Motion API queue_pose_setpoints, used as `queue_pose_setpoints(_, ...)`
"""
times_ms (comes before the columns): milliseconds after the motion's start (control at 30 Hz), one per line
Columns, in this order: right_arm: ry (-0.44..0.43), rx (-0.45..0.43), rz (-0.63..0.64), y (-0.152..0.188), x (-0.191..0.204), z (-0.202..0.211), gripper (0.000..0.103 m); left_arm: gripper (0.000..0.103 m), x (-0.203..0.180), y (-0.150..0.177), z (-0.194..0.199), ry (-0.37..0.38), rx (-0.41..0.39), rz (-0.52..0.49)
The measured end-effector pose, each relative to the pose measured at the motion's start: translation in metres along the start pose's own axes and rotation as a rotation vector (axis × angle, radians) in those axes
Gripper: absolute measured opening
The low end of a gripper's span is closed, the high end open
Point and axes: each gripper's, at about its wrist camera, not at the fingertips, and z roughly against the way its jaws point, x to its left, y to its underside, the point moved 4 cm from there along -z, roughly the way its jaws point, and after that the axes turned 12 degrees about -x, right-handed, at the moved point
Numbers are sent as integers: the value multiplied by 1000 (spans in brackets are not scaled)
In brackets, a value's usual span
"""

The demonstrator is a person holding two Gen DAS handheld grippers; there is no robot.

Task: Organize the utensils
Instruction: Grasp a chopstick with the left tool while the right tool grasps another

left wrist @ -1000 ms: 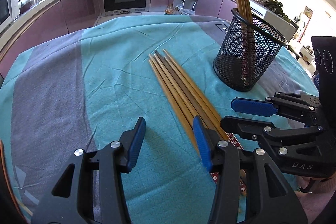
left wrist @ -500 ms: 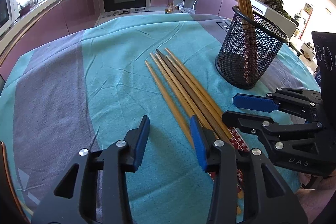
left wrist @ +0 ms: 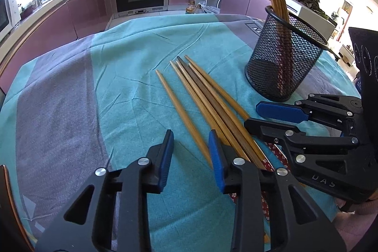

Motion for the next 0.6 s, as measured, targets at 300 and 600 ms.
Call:
queue_pose_setpoints(300, 27, -8, -2, -3, -1, -4, 13, 15, 7, -4, -4, -7, -8, 59)
queue_pose_setpoints(600, 4, -30, -73, -3, -9, 3, 6, 8, 14, -2, 5, -7, -25, 100)
